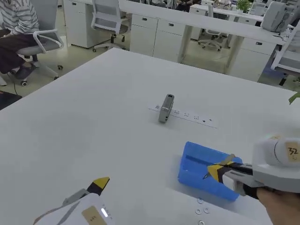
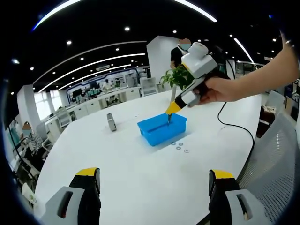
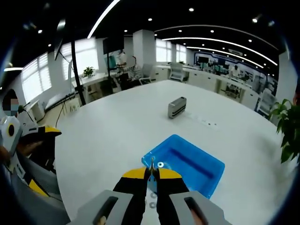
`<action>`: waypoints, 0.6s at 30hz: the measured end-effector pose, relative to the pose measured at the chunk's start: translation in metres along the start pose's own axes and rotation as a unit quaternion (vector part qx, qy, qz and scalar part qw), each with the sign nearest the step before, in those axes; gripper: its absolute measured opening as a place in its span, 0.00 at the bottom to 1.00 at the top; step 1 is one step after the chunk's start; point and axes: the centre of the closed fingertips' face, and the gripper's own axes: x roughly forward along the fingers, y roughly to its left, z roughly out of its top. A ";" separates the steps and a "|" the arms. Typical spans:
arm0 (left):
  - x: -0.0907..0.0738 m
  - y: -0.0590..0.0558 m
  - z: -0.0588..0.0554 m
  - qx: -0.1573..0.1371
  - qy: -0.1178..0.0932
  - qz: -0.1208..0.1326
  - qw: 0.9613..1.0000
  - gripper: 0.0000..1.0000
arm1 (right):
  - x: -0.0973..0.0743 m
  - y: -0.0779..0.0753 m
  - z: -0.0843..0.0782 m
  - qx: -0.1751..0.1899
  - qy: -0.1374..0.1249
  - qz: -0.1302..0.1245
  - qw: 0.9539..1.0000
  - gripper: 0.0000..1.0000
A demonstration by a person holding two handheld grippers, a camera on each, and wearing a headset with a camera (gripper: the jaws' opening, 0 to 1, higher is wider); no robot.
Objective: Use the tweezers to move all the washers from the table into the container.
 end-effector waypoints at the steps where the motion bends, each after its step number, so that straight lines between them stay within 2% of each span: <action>1: 0.000 0.000 0.000 0.000 0.000 0.000 1.000 0.99 | 0.001 0.000 -0.003 -0.001 0.004 -0.001 1.000 0.03; 8: 0.000 0.002 -0.001 -0.002 0.000 0.003 1.000 0.99 | 0.011 0.000 -0.031 -0.020 0.039 -0.014 0.999 0.03; 18: 0.001 0.002 -0.003 0.001 0.007 0.003 1.000 0.99 | 0.024 -0.002 -0.046 -0.007 0.060 -0.011 0.998 0.03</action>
